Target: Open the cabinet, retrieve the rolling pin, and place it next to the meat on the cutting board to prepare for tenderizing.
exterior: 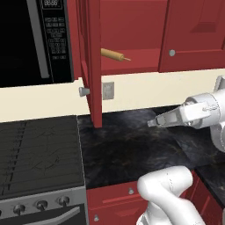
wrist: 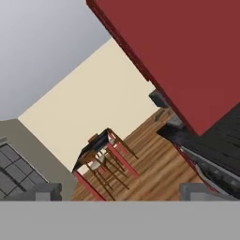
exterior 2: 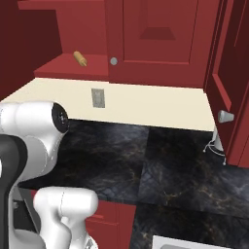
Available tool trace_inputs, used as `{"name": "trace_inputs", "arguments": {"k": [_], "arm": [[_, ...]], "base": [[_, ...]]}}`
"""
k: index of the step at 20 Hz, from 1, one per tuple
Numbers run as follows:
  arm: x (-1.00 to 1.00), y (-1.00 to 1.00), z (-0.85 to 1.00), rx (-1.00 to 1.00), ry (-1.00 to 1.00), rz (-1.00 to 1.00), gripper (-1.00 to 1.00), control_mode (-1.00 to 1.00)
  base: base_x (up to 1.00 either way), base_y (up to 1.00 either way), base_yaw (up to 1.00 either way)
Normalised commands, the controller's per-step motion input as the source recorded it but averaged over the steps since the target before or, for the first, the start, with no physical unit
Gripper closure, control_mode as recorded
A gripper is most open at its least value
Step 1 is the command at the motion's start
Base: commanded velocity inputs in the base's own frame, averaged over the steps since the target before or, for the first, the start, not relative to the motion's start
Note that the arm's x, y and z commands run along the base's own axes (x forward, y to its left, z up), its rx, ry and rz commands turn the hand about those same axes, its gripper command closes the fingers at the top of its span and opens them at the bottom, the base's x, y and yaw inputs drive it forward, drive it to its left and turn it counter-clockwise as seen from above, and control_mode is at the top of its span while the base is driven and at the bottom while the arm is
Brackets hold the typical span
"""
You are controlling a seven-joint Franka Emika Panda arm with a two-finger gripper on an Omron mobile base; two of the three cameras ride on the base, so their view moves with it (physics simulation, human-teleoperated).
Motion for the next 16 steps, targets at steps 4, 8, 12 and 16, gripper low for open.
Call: {"name": "trace_inputs", "arguments": {"k": [4, 8, 12, 16], "arm": [[0.16, -0.6, 0.34, 0.0, 0.0, -0.08, -1.0, -1.0], [0.33, -0.52, 0.31, 0.0, 0.0, -0.1, -1.0, -1.0], [0.27, -0.43, 0.26, -0.02, -0.01, -0.1, -1.0, -1.0], [0.2, -0.22, 0.16, -0.12, -0.07, -0.06, -1.0, -1.0]], "base": [[0.0, 0.0, 0.0], [0.0, 0.0, 0.0], [0.0, 0.0, 0.0], [0.0, 0.0, 0.0]]}}
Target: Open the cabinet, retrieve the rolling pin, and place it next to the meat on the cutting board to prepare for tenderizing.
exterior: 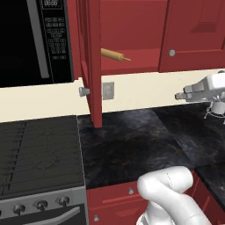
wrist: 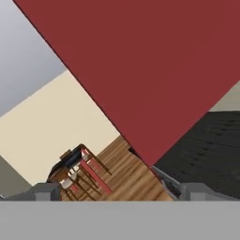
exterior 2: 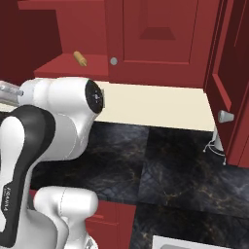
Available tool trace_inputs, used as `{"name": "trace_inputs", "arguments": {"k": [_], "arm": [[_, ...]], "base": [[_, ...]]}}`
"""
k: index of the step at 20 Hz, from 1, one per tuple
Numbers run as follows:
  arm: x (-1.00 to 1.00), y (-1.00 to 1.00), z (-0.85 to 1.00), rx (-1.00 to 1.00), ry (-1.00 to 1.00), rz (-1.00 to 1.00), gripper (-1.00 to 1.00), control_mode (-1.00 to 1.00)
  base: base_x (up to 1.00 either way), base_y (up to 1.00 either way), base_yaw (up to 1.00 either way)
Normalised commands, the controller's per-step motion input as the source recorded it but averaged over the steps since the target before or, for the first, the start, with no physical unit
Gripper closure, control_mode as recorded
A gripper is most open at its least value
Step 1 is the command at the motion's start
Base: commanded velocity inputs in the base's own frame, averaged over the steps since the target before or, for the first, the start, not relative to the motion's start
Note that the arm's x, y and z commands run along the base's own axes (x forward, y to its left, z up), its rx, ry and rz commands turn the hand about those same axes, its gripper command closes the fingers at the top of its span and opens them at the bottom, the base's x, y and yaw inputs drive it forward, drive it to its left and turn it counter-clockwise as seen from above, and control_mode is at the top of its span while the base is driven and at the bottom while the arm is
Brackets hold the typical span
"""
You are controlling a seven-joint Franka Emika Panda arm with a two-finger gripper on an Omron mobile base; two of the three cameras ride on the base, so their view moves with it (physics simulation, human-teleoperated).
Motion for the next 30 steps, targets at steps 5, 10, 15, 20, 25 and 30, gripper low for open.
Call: {"name": "trace_inputs", "arguments": {"k": [5, 10, 15, 20, 25, 30], "arm": [[0.15, -0.02, 0.02, -0.23, -0.14, -0.06, -1.0, -1.0], [0.1, 0.0, 0.0, -0.23, -0.15, -0.07, -1.0, -1.0], [0.2, 0.0, 0.02, -0.13, -0.09, -0.06, -1.0, -1.0], [0.43, 0.0, 0.0, -0.03, -0.06, -0.06, -1.0, -1.0], [0.32, 0.0, 0.0, 0.0, -0.13, -0.04, -1.0, -1.0], [0.1, 0.0, -0.15, 0.0, -0.19, -0.01, -1.0, -1.0]], "base": [[0.0, 0.0, 0.0], [0.0, 0.0, 0.0], [0.0, 0.0, 0.0], [0.0, 0.0, 0.0], [0.0, 0.0, 0.0], [0.0, 0.0, 0.0]]}}
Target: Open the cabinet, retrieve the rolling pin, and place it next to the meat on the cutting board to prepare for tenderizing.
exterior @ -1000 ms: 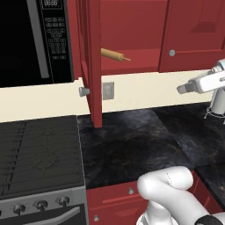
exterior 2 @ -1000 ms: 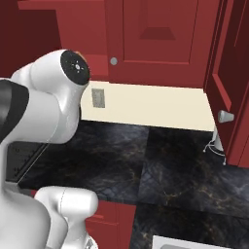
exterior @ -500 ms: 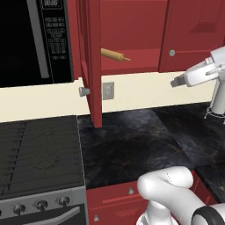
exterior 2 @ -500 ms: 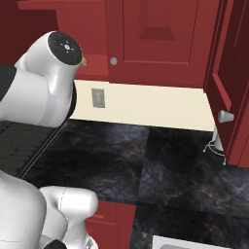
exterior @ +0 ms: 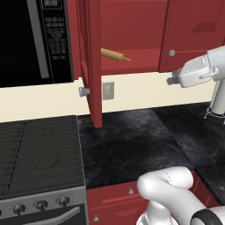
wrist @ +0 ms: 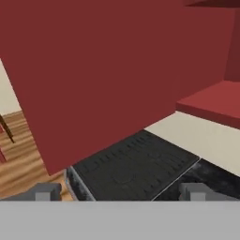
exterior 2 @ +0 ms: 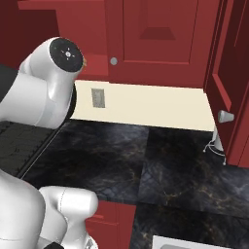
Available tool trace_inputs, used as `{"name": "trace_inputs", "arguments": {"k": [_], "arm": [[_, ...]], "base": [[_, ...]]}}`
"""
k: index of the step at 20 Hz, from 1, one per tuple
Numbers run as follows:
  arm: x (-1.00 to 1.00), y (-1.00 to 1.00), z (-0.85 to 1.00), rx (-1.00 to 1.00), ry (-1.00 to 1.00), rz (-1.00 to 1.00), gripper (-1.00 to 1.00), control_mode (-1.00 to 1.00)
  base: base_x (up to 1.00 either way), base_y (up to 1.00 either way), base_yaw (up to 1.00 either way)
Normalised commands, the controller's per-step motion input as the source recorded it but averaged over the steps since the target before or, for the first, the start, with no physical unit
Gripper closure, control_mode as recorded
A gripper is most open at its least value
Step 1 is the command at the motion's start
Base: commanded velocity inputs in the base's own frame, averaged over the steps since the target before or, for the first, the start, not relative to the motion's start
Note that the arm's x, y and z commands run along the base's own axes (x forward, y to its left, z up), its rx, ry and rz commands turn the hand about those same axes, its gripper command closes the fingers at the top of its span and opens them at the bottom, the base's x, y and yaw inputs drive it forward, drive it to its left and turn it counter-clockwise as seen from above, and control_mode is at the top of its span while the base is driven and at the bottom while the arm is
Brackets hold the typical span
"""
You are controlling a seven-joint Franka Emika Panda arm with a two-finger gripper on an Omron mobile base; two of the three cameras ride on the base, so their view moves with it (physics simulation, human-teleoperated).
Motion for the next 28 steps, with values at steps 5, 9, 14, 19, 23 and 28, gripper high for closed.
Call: {"name": "trace_inputs", "arguments": {"k": [5, 9, 14, 19, 23, 28], "arm": [[0.19, 0.0, 0.02, 0.01, -0.12, 0.0, -1.0, -1.0], [0.23, 0.06, 0.26, 0.0, 0.0, -0.05, -1.0, -1.0], [0.15, 0.06, 0.19, 0.0, 0.0, -0.12, -1.0, -1.0], [0.11, 0.0, 0.06, 0.0, 0.0, -0.09, -1.0, -1.0], [0.21, 0.0, 0.0, 0.0, 0.02, -0.05, -1.0, -1.0], [0.43, 0.0, 0.0, 0.0, 0.02, -0.03, -1.0, -1.0]], "base": [[0.0, 0.0, 0.0], [0.0, 0.0, 0.0], [0.0, 0.0, 0.0], [0.0, 0.0, 0.0], [0.0, 0.0, 0.0], [0.0, 0.0, 0.0]]}}
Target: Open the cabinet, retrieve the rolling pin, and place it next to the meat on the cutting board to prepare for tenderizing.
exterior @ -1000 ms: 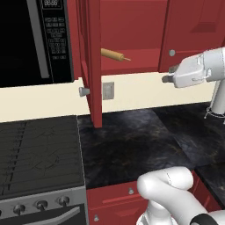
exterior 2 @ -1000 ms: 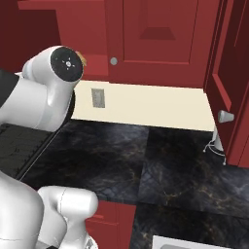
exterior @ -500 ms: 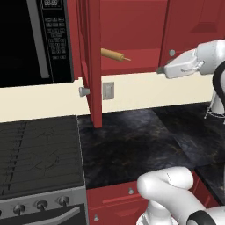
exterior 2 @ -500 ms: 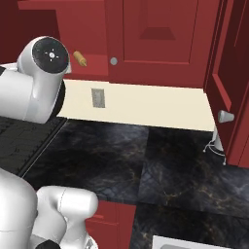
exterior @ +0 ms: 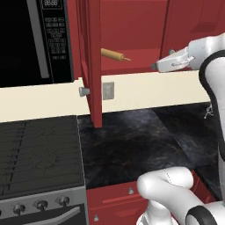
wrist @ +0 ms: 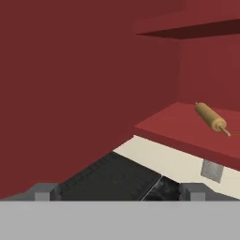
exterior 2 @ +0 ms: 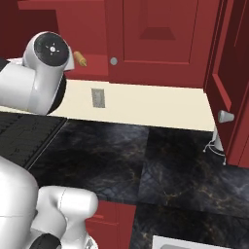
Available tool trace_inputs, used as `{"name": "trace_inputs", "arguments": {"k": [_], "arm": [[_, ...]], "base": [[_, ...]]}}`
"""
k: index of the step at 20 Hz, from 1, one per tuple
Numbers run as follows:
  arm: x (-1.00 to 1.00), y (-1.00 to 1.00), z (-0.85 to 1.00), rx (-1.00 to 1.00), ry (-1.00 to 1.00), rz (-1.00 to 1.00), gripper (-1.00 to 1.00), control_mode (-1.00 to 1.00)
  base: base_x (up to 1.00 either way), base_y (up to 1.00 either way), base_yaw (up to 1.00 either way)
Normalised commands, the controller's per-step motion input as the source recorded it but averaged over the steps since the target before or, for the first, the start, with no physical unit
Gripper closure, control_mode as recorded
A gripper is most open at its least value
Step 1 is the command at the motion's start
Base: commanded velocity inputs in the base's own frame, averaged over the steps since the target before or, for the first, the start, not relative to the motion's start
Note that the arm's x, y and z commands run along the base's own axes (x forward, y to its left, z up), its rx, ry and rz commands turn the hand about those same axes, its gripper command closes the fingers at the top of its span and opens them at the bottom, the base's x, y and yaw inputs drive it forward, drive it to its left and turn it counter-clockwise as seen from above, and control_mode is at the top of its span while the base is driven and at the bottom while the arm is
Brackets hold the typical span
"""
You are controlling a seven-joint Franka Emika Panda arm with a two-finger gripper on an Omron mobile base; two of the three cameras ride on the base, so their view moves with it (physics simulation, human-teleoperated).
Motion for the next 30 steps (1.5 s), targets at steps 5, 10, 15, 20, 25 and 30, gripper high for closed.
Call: {"name": "trace_inputs", "arguments": {"k": [5, 10, 15, 20, 25, 30], "arm": [[0.49, 0.0, 0.0, 0.0, 0.02, -0.01, -1.0, -1.0], [0.37, 0.0, -0.03, 0.0, 0.02, 0.0, -1.0, -1.0], [0.21, 0.0, -0.12, -0.06, 0.0, 0.0, -1.0, -1.0], [0.15, 0.04, -0.05, -0.1, 0.0, 0.0, -1.0, -1.0], [0.17, 0.07, 0.0, -0.09, 0.0, -0.03, -1.0, -1.0], [0.29, 0.14, 0.0, -0.06, 0.0, -0.1, -1.0, -1.0]], "base": [[0.0, 0.0, 0.0], [0.0, 0.0, 0.0], [0.0, 0.0, 0.0], [0.0, 0.0, 0.0], [0.0, 0.0, 0.0], [0.0, 0.0, 0.0]]}}
